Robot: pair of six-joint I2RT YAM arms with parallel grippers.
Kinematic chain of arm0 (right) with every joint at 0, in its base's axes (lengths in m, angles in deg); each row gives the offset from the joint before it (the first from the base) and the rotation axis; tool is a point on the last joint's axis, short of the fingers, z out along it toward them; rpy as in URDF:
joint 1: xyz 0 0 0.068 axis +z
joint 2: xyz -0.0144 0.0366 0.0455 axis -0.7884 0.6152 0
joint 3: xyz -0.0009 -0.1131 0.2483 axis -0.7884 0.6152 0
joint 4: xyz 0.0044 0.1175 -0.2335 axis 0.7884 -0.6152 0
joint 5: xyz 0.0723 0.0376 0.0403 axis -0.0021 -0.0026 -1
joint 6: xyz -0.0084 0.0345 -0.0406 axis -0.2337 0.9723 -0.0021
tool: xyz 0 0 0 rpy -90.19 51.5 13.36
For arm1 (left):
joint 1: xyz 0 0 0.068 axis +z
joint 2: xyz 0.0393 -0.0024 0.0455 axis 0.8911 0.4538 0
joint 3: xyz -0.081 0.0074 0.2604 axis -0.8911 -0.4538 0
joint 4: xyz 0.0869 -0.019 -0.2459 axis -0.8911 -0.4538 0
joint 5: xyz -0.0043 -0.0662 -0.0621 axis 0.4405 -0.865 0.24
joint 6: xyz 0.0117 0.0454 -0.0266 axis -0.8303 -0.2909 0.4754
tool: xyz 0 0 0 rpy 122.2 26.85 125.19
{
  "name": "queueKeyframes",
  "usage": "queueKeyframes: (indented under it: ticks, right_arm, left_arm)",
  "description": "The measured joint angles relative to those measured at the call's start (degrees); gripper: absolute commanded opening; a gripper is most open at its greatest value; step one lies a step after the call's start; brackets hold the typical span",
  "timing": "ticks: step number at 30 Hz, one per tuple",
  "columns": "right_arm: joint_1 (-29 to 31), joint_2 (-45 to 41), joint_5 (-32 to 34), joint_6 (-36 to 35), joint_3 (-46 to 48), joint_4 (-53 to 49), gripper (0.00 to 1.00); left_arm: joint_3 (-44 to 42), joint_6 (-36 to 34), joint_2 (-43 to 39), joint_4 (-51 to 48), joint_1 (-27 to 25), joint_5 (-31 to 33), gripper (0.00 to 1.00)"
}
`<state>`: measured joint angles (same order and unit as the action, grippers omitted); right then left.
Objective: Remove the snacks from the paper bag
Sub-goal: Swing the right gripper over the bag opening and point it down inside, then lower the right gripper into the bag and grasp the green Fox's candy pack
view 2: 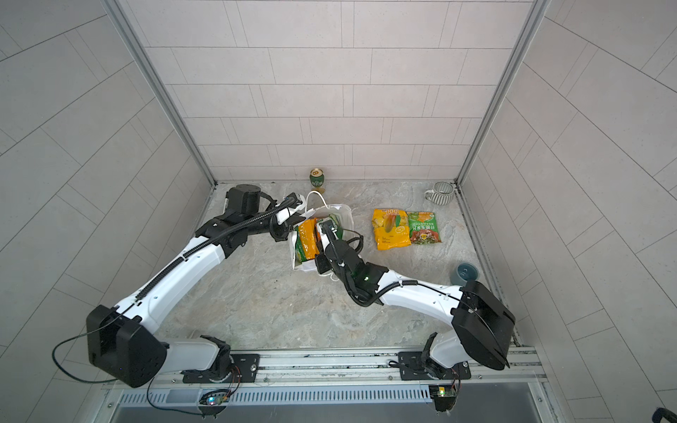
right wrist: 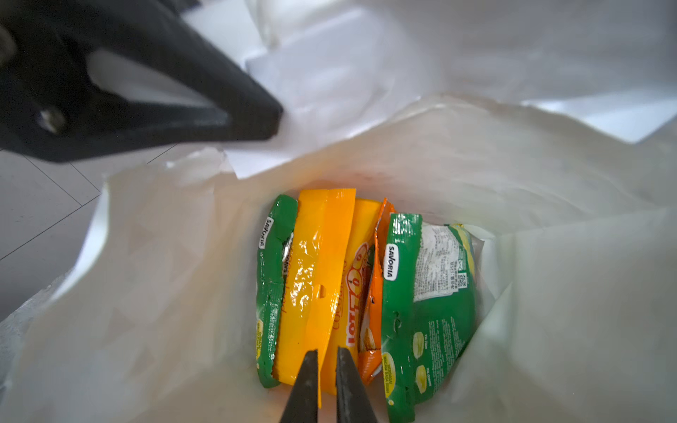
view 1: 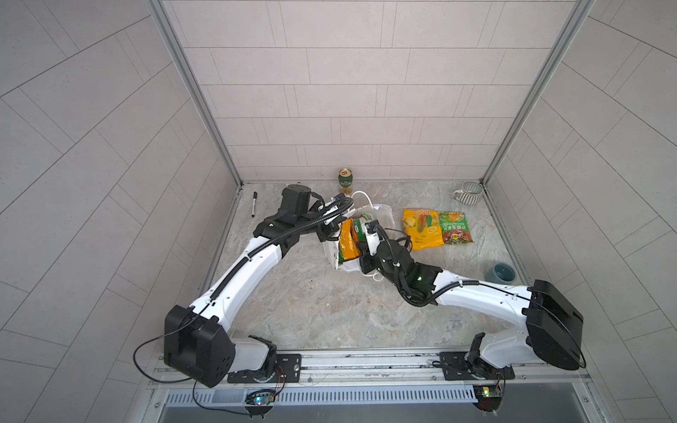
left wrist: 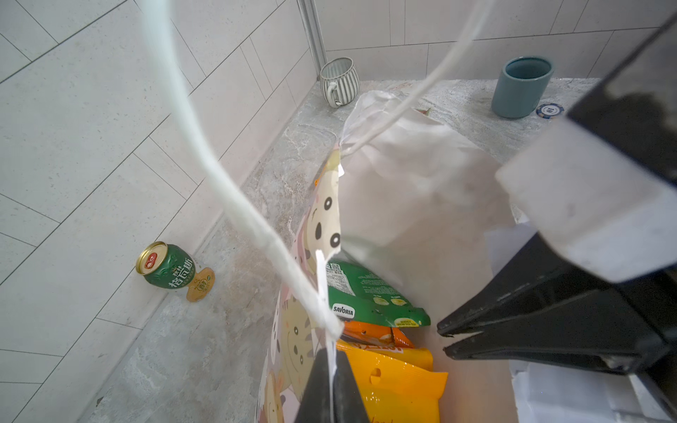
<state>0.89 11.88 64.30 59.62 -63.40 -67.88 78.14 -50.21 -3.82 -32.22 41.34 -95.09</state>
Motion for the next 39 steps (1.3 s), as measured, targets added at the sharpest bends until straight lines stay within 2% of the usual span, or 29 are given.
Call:
queueKeyframes:
  ticks: [6, 11, 26, 35, 39]
  right_arm:
    - [-1.3, 3.3, -1.1, 0.6, -8.9, -9.0, 0.16]
    - [-2.0, 6.2, -0.3, 1.0, -11.8, -13.4, 0.16]
    - [-5.6, 13.0, 1.9, 2.7, -9.8, -11.0, 0.27]
    - [-6.3, 18.0, 1.5, 3.8, -13.7, -10.7, 0.33]
    - [-6.4, 20.7, 2.3, 4.6, -16.3, -11.5, 0.30]
  left_arm:
    - [-1.4, -0.9, -1.6, 0.5, 0.0, -0.9, 0.00]
    - [-1.4, -1.3, -1.6, 0.5, 0.0, -1.6, 0.00]
    - [-2.3, -1.7, -2.5, 0.6, 0.0, -2.0, 0.00]
    - [-2.3, -1.9, -2.5, 1.0, 0.0, -1.7, 0.00]
    - [-2.5, -1.9, -2.5, 1.6, 0.0, -1.0, 0.00]
